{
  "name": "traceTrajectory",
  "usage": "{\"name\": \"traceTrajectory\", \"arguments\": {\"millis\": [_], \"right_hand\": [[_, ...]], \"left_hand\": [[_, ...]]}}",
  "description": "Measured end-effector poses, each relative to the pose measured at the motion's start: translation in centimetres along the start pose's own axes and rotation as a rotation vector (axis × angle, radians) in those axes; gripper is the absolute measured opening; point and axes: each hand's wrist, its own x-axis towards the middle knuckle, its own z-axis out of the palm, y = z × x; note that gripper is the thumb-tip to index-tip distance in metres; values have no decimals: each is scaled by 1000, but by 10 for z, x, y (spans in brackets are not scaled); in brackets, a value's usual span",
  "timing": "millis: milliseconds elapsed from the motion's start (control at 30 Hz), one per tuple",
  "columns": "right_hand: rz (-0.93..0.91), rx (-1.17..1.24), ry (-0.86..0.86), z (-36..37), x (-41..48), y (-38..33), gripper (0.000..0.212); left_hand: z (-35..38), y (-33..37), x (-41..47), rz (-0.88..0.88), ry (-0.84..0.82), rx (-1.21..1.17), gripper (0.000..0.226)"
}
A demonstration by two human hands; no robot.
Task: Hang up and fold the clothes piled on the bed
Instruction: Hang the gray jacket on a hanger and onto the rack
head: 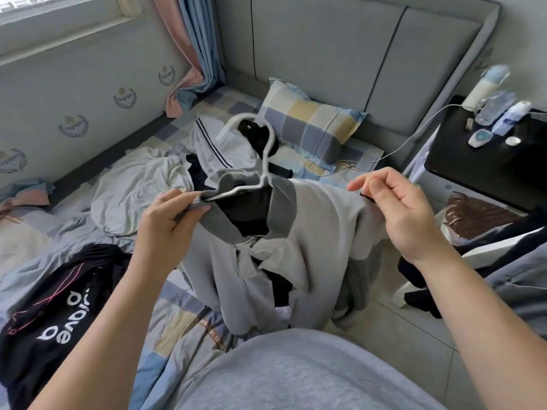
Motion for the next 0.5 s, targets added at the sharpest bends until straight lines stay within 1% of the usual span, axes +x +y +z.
{"name": "traceTrajectory", "arguments": {"millis": [33,67,133,167,200,233,300,367,433,500], "right_hand": [[15,-6,-24,-2,-1,3,11],[52,-32,-67,-4,-2,8,13],[192,-122,-182,-9,-6,22,34],[277,-153,-223,-10,-9,30,41],[345,-173,-245,-12,-11,37,43],[387,-202,-251,-13,-12,43,39],[389,-305,-239,-16,-12,53,24],[371,-399,-199,-22,-9,57,12],[369,-392,-127,-29,-5,57,10],[338,-345,-55,-36,1,55,8]], "left_hand": [[-1,0,0,-11,32,-42,34],[-3,0,0,-17,44,-70,40],[-4,0,0,-26,45,-99,44],[-6,0,0,-31,45,-107,49],[-7,-1,1,-35,43,-115,55],[-8,-3,1,-34,42,-112,58],[-10,-8,1,-26,48,-81,57],[-12,-14,1,-29,46,-38,47],[-13,-21,2,-39,40,-7,41],[-14,-23,3,-43,32,1,44]]}}
